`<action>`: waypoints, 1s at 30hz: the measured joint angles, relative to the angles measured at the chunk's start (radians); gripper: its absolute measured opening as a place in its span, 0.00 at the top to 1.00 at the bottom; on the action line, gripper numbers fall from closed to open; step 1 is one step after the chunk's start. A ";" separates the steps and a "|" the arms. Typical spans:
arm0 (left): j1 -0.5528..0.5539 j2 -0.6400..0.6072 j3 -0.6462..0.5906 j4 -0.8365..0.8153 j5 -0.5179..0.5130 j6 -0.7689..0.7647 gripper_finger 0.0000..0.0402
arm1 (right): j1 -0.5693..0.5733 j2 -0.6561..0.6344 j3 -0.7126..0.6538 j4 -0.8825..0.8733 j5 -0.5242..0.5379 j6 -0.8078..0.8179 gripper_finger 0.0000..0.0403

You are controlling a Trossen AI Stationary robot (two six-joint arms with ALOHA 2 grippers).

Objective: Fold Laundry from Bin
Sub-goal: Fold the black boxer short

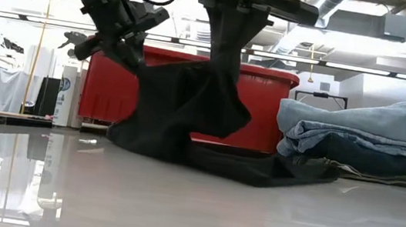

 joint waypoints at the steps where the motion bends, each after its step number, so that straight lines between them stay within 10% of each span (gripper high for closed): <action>1: 0.003 0.007 0.000 0.018 -0.001 0.013 0.97 | -0.003 0.000 0.000 0.002 -0.001 -0.002 0.95; 30: 0.100 0.224 0.118 0.199 0.062 0.184 0.97 | -0.018 -0.030 0.000 -0.054 -0.019 -0.031 0.95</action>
